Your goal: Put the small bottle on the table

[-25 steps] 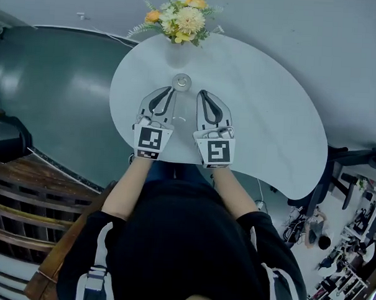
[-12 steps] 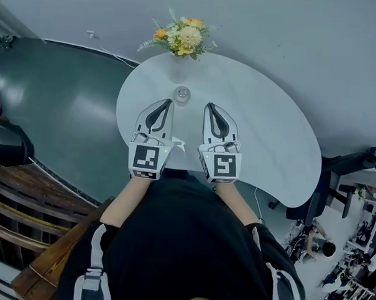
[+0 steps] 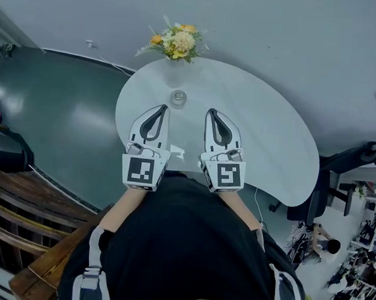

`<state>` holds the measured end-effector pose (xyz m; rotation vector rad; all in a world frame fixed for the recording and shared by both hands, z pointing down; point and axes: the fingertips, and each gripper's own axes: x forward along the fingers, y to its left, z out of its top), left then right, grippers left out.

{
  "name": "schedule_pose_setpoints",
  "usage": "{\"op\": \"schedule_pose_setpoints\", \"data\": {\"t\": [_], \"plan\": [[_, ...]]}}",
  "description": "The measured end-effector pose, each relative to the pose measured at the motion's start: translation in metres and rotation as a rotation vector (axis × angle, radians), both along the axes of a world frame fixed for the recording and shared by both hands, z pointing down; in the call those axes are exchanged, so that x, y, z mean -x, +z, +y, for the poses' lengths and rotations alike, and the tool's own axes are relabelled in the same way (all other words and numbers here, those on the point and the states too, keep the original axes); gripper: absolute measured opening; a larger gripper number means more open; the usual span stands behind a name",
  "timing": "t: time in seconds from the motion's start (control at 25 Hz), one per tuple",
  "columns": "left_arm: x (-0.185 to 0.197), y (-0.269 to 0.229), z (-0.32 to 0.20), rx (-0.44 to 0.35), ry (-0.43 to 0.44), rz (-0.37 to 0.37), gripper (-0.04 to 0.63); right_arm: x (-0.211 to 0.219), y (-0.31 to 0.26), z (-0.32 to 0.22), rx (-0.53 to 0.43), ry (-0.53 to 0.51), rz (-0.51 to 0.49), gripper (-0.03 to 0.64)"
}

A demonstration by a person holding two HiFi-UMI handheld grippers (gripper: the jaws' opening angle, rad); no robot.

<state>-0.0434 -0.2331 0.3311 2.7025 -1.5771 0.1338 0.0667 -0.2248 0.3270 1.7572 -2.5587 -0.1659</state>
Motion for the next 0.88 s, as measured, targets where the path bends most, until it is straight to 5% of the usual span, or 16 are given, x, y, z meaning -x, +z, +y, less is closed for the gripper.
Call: {"op": "schedule_pose_setpoints", "data": {"t": [0.88], "plan": [[0.004, 0.005, -0.002, 0.0, 0.027, 0.017, 0.008, 0.007, -0.005, -0.002, -0.028, 0.012, 0.004, 0.02]]}}
